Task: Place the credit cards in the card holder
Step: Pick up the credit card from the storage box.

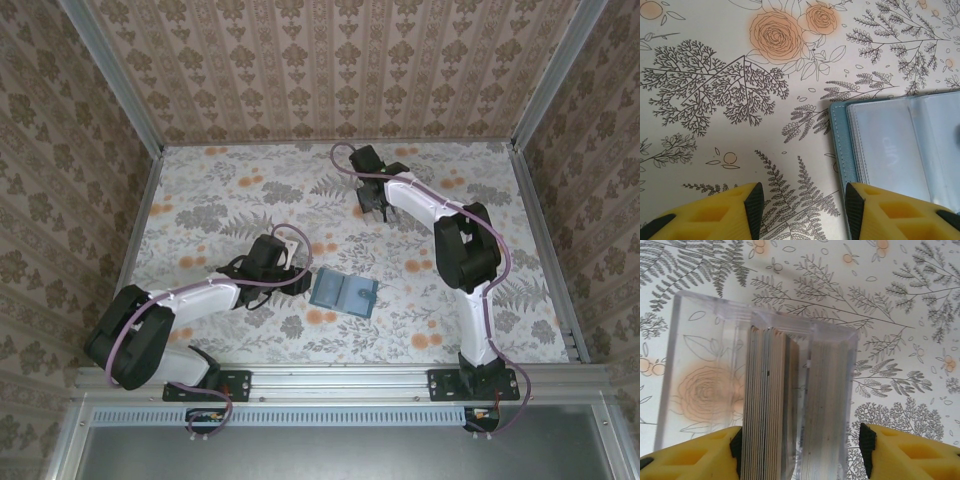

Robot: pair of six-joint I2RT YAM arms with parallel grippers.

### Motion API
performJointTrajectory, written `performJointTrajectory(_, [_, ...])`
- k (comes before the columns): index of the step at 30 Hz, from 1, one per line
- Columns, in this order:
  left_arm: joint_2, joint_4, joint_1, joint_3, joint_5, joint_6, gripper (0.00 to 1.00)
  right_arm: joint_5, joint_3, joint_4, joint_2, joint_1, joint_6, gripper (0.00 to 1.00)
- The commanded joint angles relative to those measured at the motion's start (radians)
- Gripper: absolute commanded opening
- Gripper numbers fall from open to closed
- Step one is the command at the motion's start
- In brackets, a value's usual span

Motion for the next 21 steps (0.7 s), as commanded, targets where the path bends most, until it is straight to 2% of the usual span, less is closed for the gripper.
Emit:
performJointTrajectory(1, [0.003,0.021,-0.008,-0.007,0.022,-0.016,0.51,0.086,0.013,-0.032,0.000,-0.007,-0.004,0.63])
performJointTrajectory(21, [0.023,0.025,-0.011,-0.001,0.019,-0.019,0.51,0.169,-0.013,-0.018,-0.046,-0.012,-0.049,0.57])
